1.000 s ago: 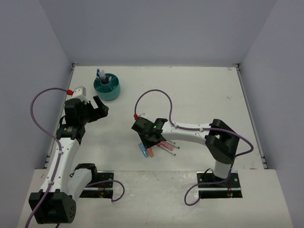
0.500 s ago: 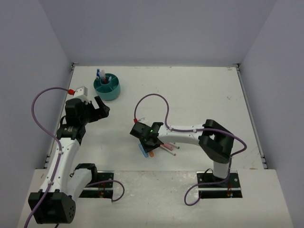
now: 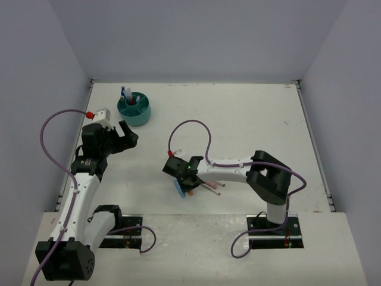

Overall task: Sort the stationery into containers
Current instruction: Pick up the stationery from the center of the board.

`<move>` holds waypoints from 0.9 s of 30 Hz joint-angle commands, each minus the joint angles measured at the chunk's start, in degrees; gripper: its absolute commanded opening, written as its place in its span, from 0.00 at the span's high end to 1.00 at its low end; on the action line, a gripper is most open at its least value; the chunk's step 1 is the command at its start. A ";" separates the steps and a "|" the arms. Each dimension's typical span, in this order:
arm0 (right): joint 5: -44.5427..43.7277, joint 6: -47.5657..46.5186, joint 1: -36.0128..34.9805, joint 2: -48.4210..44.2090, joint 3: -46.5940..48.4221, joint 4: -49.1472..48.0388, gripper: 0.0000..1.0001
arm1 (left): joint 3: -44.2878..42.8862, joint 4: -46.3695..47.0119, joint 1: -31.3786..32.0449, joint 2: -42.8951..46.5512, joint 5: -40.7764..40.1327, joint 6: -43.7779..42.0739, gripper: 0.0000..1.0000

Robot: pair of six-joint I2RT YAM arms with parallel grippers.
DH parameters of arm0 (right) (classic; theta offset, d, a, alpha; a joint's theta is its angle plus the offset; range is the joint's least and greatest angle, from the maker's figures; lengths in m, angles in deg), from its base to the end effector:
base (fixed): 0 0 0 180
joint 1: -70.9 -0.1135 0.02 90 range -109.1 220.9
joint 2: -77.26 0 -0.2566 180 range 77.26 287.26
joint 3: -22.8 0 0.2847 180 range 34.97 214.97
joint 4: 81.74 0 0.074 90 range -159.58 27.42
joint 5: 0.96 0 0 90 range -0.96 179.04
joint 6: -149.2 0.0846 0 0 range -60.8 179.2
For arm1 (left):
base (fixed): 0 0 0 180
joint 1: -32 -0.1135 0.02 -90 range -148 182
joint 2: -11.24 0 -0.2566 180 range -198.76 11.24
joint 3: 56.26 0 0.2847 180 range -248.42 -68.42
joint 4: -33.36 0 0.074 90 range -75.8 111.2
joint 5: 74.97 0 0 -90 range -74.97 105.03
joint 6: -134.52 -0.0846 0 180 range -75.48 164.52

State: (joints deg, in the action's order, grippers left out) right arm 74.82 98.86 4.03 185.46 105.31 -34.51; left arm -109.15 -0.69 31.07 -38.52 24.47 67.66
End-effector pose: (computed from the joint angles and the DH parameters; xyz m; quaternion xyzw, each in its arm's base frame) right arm 0.1772 0.3620 0.0847 -0.2130 0.9581 0.0449 0.1862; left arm 0.2738 -0.0094 0.2440 -0.1411 0.8565 -0.1649 0.4684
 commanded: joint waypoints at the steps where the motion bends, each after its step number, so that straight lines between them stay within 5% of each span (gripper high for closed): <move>1: -8.05 -2.01 0.11 -4.64 -1.04 0.61 1.00 | -1.29 3.14 0.31 -1.98 8.37 -0.03 0.00; 6: -10.20 -8.80 1.56 -13.18 -1.08 -1.72 1.00 | -1.55 8.28 0.31 -4.80 25.36 3.70 0.00; 10: -8.62 -17.34 1.66 -21.28 -2.84 -9.07 1.00 | 2.21 24.12 4.89 -4.82 37.12 14.54 0.00; 14: -6.88 -24.07 1.66 -26.72 -3.02 -16.85 1.00 | 1.70 31.52 11.55 -5.97 36.79 20.53 0.00; 19: -7.14 -25.68 1.66 -29.18 -2.58 -19.16 1.00 | -0.40 32.18 14.03 -9.04 35.57 22.49 0.19; 27: -7.05 -25.85 1.66 -28.92 -0.84 -19.87 1.00 | -1.46 32.88 18.23 -12.62 34.52 23.88 0.33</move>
State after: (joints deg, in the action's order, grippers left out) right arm 68.61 74.63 5.78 157.07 102.71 -51.42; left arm -107.99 28.81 47.15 -49.28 58.45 89.69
